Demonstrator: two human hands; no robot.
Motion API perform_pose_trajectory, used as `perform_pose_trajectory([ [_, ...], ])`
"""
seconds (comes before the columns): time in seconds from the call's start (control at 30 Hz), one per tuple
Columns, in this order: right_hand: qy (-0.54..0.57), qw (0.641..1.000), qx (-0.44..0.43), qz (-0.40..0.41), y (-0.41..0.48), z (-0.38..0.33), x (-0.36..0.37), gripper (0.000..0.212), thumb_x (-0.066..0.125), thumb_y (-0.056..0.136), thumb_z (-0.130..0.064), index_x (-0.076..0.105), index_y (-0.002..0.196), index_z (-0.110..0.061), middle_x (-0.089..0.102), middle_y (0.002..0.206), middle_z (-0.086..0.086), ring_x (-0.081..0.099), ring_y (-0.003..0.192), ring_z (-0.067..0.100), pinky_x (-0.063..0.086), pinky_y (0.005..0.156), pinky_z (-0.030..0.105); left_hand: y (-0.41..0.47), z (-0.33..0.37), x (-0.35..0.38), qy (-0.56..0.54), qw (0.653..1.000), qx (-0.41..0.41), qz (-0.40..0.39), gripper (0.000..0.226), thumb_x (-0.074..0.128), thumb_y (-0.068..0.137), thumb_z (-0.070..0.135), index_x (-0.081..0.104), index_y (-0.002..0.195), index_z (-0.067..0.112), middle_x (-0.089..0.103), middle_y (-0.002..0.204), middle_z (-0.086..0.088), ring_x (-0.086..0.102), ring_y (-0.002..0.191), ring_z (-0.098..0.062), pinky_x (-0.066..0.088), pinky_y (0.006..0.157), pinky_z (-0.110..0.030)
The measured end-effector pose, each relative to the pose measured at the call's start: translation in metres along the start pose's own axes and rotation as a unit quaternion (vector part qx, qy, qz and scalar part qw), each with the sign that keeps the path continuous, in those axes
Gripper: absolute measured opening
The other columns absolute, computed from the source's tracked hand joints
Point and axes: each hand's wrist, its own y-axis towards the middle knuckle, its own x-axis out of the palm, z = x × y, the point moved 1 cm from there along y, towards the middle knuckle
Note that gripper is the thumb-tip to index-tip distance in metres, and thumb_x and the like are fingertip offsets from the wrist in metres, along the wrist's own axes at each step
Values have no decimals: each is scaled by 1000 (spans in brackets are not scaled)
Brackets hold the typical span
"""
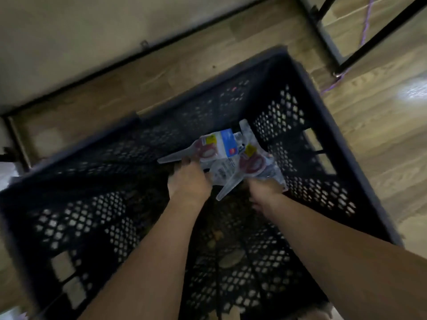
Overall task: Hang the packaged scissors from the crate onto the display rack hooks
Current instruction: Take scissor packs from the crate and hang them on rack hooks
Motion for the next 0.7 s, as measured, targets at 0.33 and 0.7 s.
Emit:
perform_pose_trajectory([
  [0.33, 236, 961, 11, 141, 62, -15, 47, 90, 89, 60, -62, 60, 126, -8, 68, 119, 10, 68, 102, 35, 59, 88, 49, 83, 14, 45, 58, 994, 66, 65, 68, 59, 96, 48, 28, 152, 25, 32, 150, -16, 30, 137, -40, 30, 114, -53],
  [0.7, 168, 972, -159, 34, -103, -1, -28, 33, 80, 81, -32, 65, 97, -8, 74, 91, 14, 75, 81, 33, 64, 75, 47, -68, 17, -66, -282, 957, 55, 41, 28, 49, 99, 20, 54, 126, 20, 61, 108, -5, 59, 96, -27, 40, 74, -34],
])
